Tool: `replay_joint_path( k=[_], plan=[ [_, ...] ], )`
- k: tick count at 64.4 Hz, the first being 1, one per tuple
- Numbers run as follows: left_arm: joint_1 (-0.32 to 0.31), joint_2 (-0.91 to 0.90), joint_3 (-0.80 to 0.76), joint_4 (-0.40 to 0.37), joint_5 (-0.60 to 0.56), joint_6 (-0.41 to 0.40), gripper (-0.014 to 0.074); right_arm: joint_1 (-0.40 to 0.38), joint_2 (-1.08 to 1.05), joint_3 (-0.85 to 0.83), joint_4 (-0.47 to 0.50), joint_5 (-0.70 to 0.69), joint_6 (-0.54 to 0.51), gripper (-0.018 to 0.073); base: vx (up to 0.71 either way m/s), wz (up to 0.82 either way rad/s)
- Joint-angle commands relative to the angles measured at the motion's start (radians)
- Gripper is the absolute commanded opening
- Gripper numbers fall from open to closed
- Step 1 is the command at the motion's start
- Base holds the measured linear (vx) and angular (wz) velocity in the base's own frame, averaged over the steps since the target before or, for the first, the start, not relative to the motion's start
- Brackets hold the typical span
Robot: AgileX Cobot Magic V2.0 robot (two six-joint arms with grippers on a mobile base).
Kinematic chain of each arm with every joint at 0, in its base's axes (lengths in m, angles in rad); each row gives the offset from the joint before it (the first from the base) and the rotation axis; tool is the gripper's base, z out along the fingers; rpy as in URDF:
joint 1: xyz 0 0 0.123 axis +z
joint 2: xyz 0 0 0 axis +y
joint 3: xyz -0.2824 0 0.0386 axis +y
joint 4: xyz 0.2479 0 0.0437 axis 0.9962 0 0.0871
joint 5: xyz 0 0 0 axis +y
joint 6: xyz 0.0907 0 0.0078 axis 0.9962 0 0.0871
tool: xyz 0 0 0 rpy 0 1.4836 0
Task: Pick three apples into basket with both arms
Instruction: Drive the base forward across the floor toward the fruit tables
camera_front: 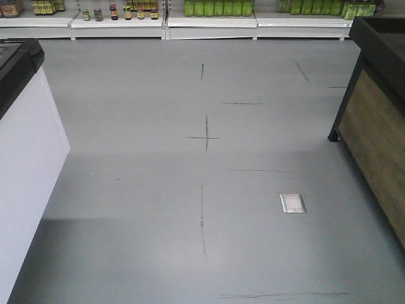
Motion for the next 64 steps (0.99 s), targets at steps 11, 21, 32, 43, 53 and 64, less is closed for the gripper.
replay_joint_path(
  k=[11, 21, 32, 43, 53, 64],
  plan=[
    [-0.006, -0.011, -0.036, -0.009, -0.071, -0.005, -0.0006, 0.001, 0.004, 0.002, -0.012, -0.072, -0.004, -0.0004, 0.18, -0.13],
    [-0.006, -0.011, -0.036, -0.009, -0.071, -0.005, -0.0006, 0.001, 0.004, 0.002, -0.012, -0.072, -0.004, -0.0004, 0.16, -0.04],
    [-0.006, -0.011, -0.036, -0.009, -0.071, -0.005, -0.0006, 0.001, 0.004, 0.002, -0.012, -0.072, -0.004, -0.0004, 0.18, 0.10],
    [-0.006, -0.011, -0.036, -0.009, -0.071, -0.005, -0.0006, 0.001, 0.004, 0.002, -0.012, -0.072, -0.004, -0.0004, 0.21, 0.16],
    [-0.006, -0.011, -0.036, -0.009, -0.071, -0.005, -0.0006, 0.001, 0.004, 0.002, -0.012, -0.072, -0.004, -0.0004, 0.23, 0.19],
    [-0.006, -0.011, -0.036, -0.009, -0.071, -0.005, -0.0006, 0.001, 0.004, 0.002, -0.012, -0.072, -0.004, -0.0004, 0.24, 0.17]
  ],
)
